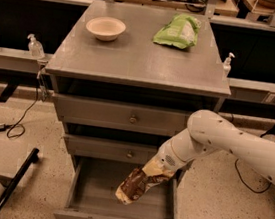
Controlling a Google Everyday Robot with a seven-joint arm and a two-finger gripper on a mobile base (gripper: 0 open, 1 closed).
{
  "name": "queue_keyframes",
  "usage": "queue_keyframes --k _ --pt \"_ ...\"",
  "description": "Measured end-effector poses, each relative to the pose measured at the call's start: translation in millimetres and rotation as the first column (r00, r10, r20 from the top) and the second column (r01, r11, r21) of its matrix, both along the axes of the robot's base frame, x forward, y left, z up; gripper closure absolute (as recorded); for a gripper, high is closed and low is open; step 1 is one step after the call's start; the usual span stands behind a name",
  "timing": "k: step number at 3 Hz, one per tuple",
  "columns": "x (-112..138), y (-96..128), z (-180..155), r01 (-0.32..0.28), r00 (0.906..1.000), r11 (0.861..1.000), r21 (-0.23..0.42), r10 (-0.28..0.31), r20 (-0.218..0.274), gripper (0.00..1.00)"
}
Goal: Place brown chip bag into bottom drawer
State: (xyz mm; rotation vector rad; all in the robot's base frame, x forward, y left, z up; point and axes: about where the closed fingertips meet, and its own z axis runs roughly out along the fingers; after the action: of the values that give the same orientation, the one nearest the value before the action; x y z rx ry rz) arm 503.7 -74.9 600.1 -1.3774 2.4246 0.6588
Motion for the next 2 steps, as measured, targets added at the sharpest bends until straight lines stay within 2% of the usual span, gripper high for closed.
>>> queue_keyframes --k 1,2 --pt "-3 1 0 -0.006 1.0 1.0 -0.011 0.006 0.001 1.0" --pt "-1 8 -23 0.013 0.9999 1.0 0.014 -0.013 -0.003 1.0"
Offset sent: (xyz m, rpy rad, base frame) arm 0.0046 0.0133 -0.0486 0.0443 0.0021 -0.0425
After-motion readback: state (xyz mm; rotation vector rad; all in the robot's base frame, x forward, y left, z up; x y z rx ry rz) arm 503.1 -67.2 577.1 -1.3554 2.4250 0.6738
